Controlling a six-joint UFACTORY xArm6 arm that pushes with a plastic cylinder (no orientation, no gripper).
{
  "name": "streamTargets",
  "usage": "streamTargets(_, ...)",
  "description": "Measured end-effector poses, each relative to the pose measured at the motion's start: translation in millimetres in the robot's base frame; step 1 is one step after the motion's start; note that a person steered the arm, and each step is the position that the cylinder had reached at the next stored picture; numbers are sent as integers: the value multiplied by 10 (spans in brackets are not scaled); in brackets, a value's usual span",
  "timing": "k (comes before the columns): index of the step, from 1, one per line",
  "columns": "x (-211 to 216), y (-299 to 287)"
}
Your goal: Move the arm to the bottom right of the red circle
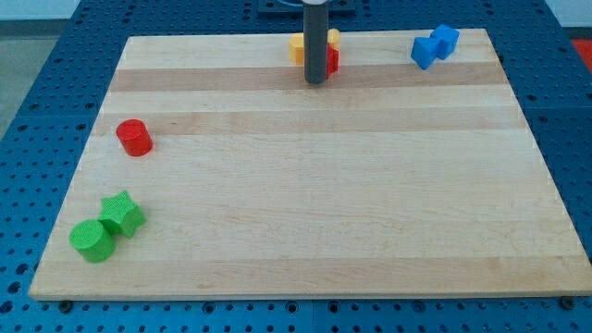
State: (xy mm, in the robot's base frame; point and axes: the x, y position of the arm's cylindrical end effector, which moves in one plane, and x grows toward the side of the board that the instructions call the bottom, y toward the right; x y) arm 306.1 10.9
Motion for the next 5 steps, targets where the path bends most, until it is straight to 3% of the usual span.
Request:
streamTargets(3, 1293, -605)
streamTargets(5, 1544, -1302)
